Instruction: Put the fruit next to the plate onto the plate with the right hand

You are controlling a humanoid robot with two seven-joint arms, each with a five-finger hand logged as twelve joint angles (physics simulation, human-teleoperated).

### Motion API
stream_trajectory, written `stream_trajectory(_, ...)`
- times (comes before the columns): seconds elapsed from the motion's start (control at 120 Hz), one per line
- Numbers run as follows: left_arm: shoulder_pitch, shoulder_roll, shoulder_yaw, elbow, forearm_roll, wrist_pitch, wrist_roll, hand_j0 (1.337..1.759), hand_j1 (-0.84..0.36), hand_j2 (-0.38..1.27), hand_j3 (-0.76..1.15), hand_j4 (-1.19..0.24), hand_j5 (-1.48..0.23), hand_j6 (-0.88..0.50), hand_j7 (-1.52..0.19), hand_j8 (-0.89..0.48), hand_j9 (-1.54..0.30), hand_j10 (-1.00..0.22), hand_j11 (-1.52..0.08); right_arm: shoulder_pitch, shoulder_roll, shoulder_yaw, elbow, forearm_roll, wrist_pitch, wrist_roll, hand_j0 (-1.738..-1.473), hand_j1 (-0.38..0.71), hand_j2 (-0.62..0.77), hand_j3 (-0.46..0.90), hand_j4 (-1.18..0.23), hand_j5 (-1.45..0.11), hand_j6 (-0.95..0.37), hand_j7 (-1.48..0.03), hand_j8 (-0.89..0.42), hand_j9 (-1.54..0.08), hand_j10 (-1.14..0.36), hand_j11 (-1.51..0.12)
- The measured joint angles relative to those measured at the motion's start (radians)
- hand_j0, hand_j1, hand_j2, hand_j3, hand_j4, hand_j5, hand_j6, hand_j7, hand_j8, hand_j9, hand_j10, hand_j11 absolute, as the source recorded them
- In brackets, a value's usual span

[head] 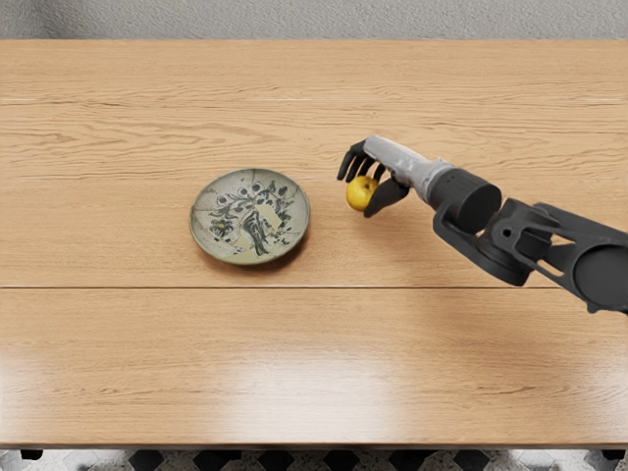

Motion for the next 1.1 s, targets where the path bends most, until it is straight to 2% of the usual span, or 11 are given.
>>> stream_trajectory(1.1,0.0,0.0,0.0,0.0,0.0,0.0,0.0,1.658,0.35,0.0,0.0,0.0,0.0,0.0,0.0,0.0,0.0,0.0,0.0,-0.025,0.191,0.079,-0.004,-0.001,-0.004,-0.011,-1.658,0.27,0.32,0.0,-0.62,-0.82,-0.56,-0.81,-0.45,-0.81,-0.62,-0.81)
